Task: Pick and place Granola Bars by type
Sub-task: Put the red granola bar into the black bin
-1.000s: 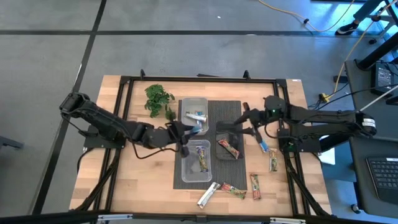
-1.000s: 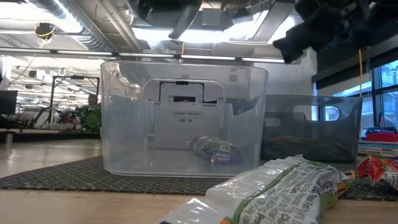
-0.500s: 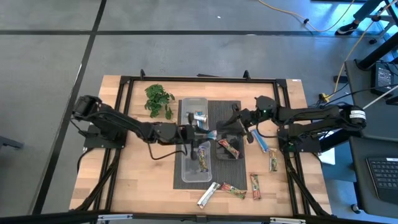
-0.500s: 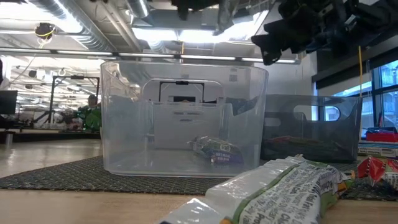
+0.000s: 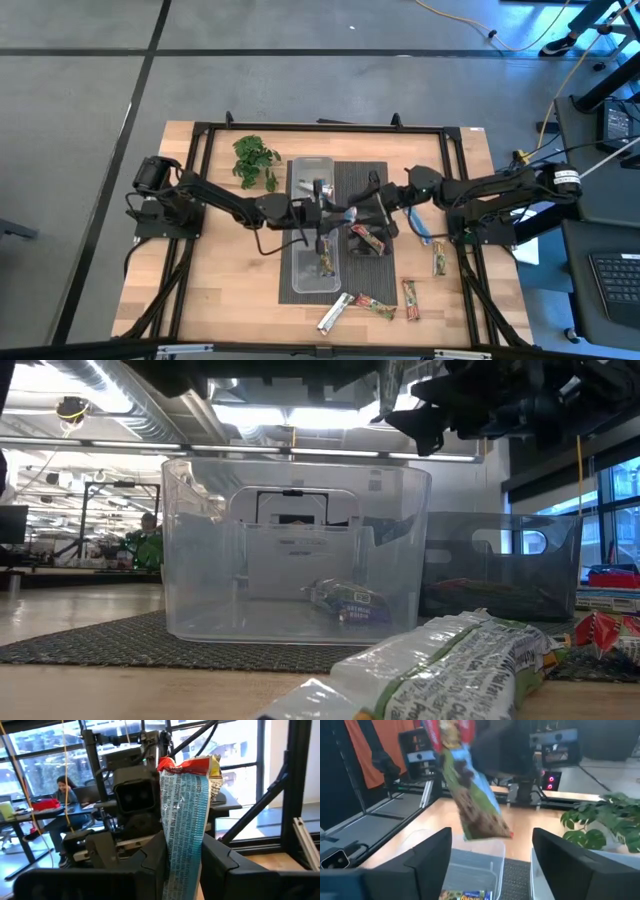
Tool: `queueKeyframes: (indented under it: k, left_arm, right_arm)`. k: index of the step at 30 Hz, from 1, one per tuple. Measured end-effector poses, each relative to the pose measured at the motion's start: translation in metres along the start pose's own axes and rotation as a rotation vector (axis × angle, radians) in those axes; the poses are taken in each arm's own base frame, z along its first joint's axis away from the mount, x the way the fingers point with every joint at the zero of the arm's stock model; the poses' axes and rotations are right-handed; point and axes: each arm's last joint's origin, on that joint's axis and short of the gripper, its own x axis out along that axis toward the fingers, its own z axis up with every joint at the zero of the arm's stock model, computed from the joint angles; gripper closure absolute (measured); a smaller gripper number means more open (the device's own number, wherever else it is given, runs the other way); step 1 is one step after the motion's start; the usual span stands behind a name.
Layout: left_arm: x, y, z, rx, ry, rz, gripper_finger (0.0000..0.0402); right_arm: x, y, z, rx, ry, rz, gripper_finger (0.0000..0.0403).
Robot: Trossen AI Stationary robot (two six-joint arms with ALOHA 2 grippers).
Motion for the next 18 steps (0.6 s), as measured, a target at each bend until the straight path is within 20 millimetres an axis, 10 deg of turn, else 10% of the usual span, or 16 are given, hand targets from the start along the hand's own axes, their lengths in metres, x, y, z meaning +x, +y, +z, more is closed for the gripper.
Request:
queueKeyframes:
  k: [18]
  left_arm:
    - [0.000,0.001,0.000,-0.011,0.001,0.025,0.0321]
  right_arm:
    - [0.006,0.018,0.010,-0.119,-0.091,-0.065,0.0110]
